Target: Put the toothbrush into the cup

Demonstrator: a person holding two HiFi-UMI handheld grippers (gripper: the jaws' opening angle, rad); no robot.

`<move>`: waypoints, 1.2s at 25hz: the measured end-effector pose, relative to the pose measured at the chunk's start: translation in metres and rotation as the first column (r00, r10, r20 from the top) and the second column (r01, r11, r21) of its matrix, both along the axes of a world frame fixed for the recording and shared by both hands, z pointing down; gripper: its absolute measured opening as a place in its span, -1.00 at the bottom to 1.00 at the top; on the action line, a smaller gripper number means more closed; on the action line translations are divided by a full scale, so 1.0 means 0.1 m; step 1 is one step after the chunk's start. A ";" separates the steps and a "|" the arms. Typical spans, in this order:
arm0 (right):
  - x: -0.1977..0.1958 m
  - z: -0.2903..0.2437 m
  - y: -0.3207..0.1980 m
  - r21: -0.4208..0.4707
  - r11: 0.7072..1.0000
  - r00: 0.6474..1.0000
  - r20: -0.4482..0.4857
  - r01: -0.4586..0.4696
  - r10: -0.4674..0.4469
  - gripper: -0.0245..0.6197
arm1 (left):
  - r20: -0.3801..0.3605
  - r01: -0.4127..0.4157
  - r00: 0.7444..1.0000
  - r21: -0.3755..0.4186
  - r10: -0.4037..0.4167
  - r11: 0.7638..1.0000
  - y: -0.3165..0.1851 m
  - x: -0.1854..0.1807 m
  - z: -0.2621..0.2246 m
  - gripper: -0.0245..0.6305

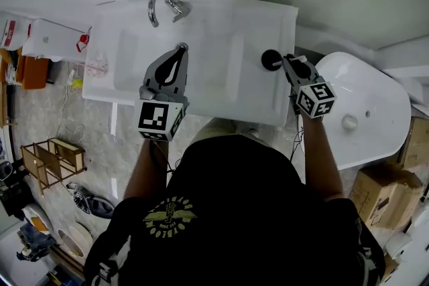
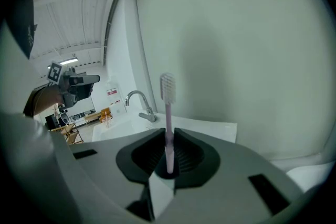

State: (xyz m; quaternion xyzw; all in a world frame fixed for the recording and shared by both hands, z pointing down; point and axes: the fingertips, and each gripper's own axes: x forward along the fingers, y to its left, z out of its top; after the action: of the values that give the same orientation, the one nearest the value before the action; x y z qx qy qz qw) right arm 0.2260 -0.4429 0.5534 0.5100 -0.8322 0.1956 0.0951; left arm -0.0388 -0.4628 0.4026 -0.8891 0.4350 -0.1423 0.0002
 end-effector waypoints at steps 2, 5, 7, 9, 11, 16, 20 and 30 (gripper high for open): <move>0.01 0.06 -0.01 -0.012 1.000 1.000 -0.009 0.004 -0.004 -0.76 | 0.003 0.000 1.000 0.005 0.000 1.000 0.00 0.00 -0.01 -0.88; -0.01 0.15 0.00 -0.028 1.000 1.000 -0.023 0.014 -0.015 -0.76 | 0.010 -0.001 1.000 0.007 0.000 1.000 0.03 -0.03 0.01 -0.88; -0.04 0.21 0.00 -0.040 0.999 0.999 -0.026 0.022 -0.023 -0.76 | 0.013 0.003 1.000 -0.001 -0.003 1.000 0.06 -0.05 0.03 -0.88; -0.06 0.29 -0.01 -0.054 0.998 0.999 -0.033 0.032 -0.034 -0.76 | 0.014 0.004 1.000 -0.005 -0.004 1.000 0.06 -0.06 0.06 -0.88; -0.09 0.37 -0.02 -0.069 0.997 0.998 -0.046 0.043 -0.047 -0.76 | 0.012 0.005 1.000 -0.007 -0.005 1.000 0.07 -0.06 0.08 -0.88; -0.14 0.51 -0.04 -0.107 0.993 0.996 -0.067 0.053 -0.061 -0.76 | 0.002 0.011 1.000 -0.018 -0.011 1.000 0.09 -0.06 0.09 -0.88; -0.16 0.57 -0.07 -0.124 0.991 0.995 -0.078 0.051 -0.061 -0.76 | 0.002 0.018 1.000 -0.018 -0.018 1.000 0.08 -0.09 0.09 -0.88; -0.21 0.75 -0.08 -0.180 0.983 0.989 -0.132 0.047 -0.071 -0.76 | 0.014 0.036 0.999 -0.008 -0.036 0.999 0.04 -0.22 0.07 -0.88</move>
State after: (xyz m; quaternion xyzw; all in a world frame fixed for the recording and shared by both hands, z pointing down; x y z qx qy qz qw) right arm 0.2048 -0.4508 0.6281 0.4870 -0.8179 0.2299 0.2026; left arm -0.0605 -0.4592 0.4100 -0.8803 0.4502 -0.1500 -0.0030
